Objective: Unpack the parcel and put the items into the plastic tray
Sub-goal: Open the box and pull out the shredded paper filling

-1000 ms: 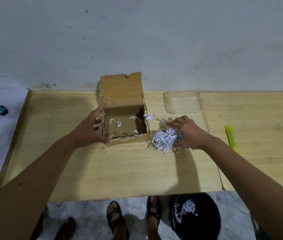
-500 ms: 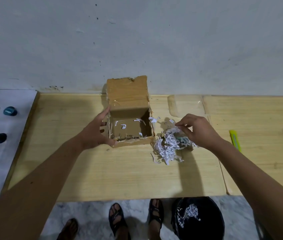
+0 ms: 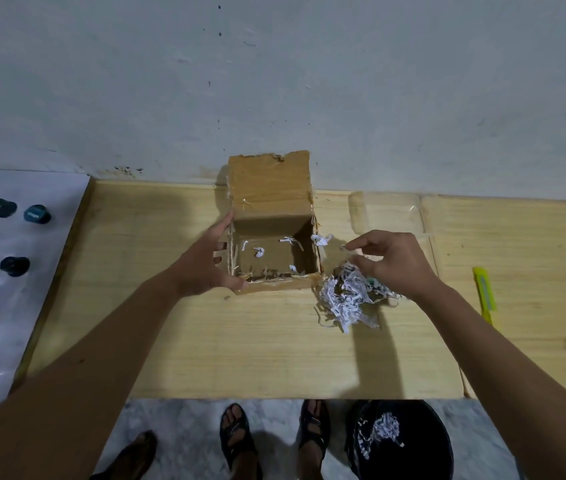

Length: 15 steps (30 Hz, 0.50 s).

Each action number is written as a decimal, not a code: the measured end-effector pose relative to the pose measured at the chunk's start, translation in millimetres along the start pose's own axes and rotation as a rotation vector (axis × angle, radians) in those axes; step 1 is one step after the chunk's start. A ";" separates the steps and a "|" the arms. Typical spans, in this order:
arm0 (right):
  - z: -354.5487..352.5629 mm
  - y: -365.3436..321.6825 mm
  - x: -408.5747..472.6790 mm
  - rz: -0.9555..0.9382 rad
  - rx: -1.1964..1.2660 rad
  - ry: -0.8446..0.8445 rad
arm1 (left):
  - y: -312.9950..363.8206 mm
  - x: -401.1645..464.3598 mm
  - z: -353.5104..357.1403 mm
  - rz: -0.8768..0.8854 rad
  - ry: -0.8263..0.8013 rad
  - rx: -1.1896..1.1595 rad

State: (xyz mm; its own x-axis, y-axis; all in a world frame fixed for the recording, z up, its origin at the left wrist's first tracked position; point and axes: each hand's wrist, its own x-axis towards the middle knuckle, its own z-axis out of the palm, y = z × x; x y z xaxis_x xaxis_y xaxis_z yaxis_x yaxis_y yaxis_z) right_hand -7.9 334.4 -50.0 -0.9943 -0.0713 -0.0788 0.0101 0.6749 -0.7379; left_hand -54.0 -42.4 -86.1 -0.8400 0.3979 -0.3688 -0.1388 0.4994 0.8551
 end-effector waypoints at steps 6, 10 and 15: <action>38.3 -28.3 21.3 0.018 0.194 0.075 | -0.1 -0.1 0.4 -0.005 0.009 0.008; 56.7 -29.6 29.1 0.040 0.118 0.114 | 1.1 -0.9 0.4 -0.011 0.014 0.015; 53.1 -42.6 35.2 -0.147 -0.046 0.181 | 5.3 -4.8 2.6 0.008 0.020 0.053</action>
State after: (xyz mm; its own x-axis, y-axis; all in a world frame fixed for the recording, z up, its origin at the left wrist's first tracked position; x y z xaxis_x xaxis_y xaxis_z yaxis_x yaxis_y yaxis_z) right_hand -37.8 264.1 -57.0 -0.9876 -0.0409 0.1516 -0.1366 0.7001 -0.7009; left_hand -49.3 -39.7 -80.7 -0.8513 0.3871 -0.3541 -0.1046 0.5361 0.8376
